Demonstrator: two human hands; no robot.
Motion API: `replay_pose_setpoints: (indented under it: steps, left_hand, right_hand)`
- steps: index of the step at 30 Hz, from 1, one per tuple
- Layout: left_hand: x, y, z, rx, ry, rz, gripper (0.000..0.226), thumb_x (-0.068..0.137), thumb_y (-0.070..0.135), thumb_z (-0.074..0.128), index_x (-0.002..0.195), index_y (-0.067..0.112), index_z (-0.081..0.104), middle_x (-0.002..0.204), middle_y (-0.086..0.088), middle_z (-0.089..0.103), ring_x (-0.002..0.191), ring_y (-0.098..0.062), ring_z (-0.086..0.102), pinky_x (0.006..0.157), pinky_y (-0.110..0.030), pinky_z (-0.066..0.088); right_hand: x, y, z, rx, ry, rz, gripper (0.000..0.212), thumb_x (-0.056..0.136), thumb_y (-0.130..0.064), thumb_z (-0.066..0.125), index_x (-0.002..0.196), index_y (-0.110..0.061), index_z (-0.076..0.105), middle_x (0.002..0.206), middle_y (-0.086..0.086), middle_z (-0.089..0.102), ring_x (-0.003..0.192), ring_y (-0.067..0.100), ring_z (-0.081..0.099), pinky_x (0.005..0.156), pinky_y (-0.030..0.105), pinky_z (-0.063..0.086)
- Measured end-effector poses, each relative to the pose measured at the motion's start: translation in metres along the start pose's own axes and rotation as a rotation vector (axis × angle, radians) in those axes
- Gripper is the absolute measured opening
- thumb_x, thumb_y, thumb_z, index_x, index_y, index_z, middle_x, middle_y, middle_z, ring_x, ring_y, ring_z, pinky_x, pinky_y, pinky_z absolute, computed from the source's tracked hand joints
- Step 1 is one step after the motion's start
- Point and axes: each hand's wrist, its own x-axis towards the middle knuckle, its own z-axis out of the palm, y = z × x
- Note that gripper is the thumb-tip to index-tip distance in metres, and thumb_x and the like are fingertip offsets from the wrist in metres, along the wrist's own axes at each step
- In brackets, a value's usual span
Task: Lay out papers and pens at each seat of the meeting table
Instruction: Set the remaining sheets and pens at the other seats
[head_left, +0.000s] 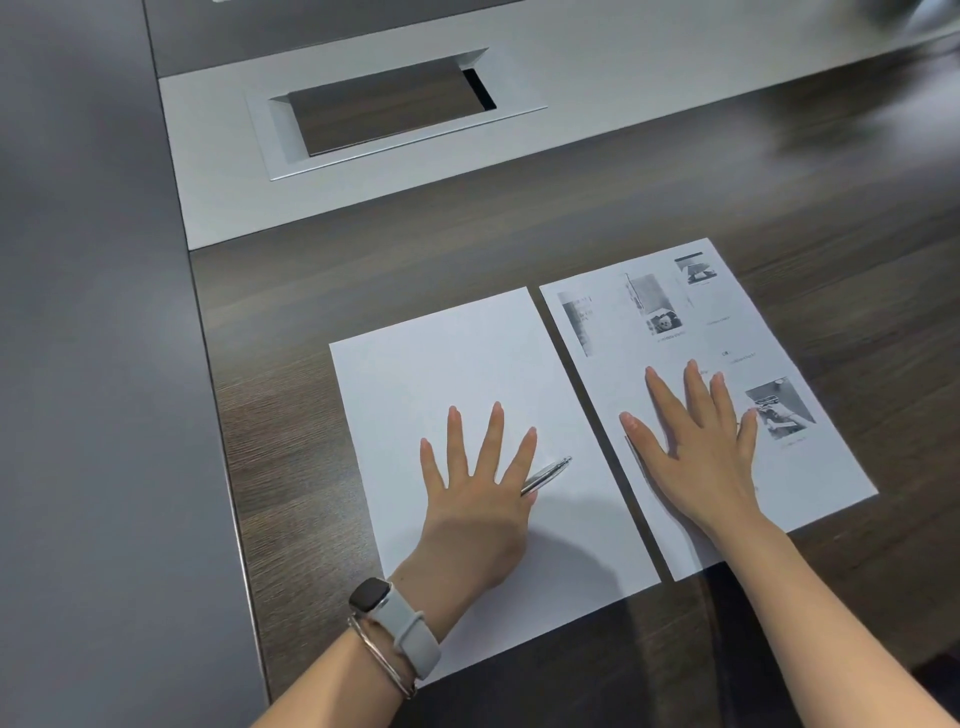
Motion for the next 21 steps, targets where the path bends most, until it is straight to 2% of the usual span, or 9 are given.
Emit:
replay_pose_setpoints:
  steps: [3, 5, 8, 11, 13, 15, 18, 19, 21]
  left_hand:
    - [0.005, -0.001, 0.010, 0.024, 0.133, 0.005, 0.054, 0.101, 0.039, 0.017, 0.148, 0.035, -0.007, 0.147, 0.002, -0.032, 0.129, -0.037, -0.035, 0.110, -0.060, -0.011]
    - [0.005, 0.001, 0.005, 0.038, 0.260, -0.013, 0.054, 0.093, 0.041, 0.018, 0.146, 0.034, 0.025, 0.158, -0.006, 0.004, 0.138, -0.047, -0.004, 0.107, -0.064, 0.012]
    - [0.005, 0.002, 0.010, 0.094, 0.171, 0.003, 0.069, 0.082, 0.044, 0.005, 0.146, 0.033, 0.028, 0.157, -0.007, 0.005, 0.138, -0.051, -0.001, 0.105, -0.064, 0.009]
    - [0.003, 0.003, 0.013, 0.052, 0.097, -0.028, 0.055, 0.081, 0.040, 0.030, 0.124, 0.027, 0.062, 0.135, -0.009, 0.056, 0.120, -0.048, 0.050, 0.087, -0.064, 0.041]
    - [0.005, 0.003, 0.015, 0.055, 0.155, -0.014, 0.052, 0.085, 0.039, 0.031, 0.129, 0.028, 0.057, 0.142, -0.009, 0.049, 0.126, -0.049, 0.041, 0.092, -0.064, 0.038]
    - [0.005, 0.003, 0.013, 0.046, 0.189, -0.004, 0.053, 0.093, 0.039, 0.023, 0.144, 0.033, 0.033, 0.155, -0.008, 0.009, 0.137, -0.048, 0.003, 0.104, -0.064, 0.014]
    - [0.005, 0.003, 0.020, 0.050, 0.210, 0.035, 0.056, 0.094, 0.044, 0.001, 0.148, 0.035, -0.008, 0.139, 0.001, -0.040, 0.119, -0.036, -0.045, 0.096, -0.055, -0.025]
    - [0.006, 0.002, 0.025, 0.032, 0.179, 0.026, 0.059, 0.090, 0.046, -0.006, 0.148, 0.034, -0.012, 0.137, 0.002, -0.043, 0.116, -0.034, -0.049, 0.093, -0.054, -0.029]
    - [0.007, 0.002, 0.019, 0.083, 0.270, -0.005, 0.066, 0.084, 0.046, -0.002, 0.149, 0.036, 0.010, 0.151, -0.005, -0.021, 0.130, -0.043, -0.029, 0.100, -0.060, -0.015]
  right_hand:
    - [-0.001, 0.000, -0.001, 0.011, -0.006, -0.002, 0.072, 0.080, -0.069, 0.015, 0.147, -0.041, 0.013, 0.160, -0.001, -0.003, 0.146, 0.021, -0.014, 0.114, 0.052, -0.011]
    - [-0.001, 0.000, -0.001, 0.013, -0.008, -0.003, 0.072, 0.080, -0.069, 0.015, 0.147, -0.041, 0.013, 0.160, -0.001, -0.003, 0.146, 0.021, -0.014, 0.115, 0.053, -0.011]
    - [0.000, 0.000, -0.002, 0.018, -0.009, -0.007, 0.072, 0.080, -0.069, 0.015, 0.147, -0.041, 0.013, 0.160, -0.001, -0.003, 0.146, 0.021, -0.014, 0.115, 0.053, -0.011]
    - [0.000, 0.000, -0.002, 0.020, -0.008, -0.010, 0.072, 0.080, -0.069, 0.016, 0.146, -0.041, 0.013, 0.160, -0.001, -0.002, 0.146, 0.021, -0.013, 0.115, 0.052, -0.011]
    - [0.000, 0.001, -0.002, 0.019, -0.009, -0.009, 0.071, 0.080, -0.069, 0.016, 0.146, -0.042, 0.013, 0.160, 0.000, -0.002, 0.146, 0.021, -0.013, 0.115, 0.052, -0.011]
    - [0.000, 0.001, -0.001, 0.016, -0.011, -0.010, 0.071, 0.081, -0.069, 0.016, 0.146, -0.042, 0.012, 0.160, 0.000, -0.002, 0.146, 0.021, -0.013, 0.115, 0.052, -0.010]
    - [0.000, 0.002, -0.001, 0.021, -0.008, -0.011, 0.071, 0.081, -0.069, 0.016, 0.146, -0.042, 0.013, 0.160, 0.000, -0.001, 0.146, 0.021, -0.013, 0.115, 0.052, -0.010]
    - [0.000, 0.001, -0.001, 0.021, -0.009, -0.011, 0.071, 0.081, -0.068, 0.017, 0.146, -0.042, 0.013, 0.160, 0.000, -0.001, 0.146, 0.021, -0.013, 0.115, 0.052, -0.010]
    - [0.000, 0.002, -0.001, 0.019, -0.009, -0.012, 0.071, 0.081, -0.068, 0.017, 0.146, -0.042, 0.013, 0.160, 0.000, -0.001, 0.146, 0.020, -0.013, 0.115, 0.052, -0.010]
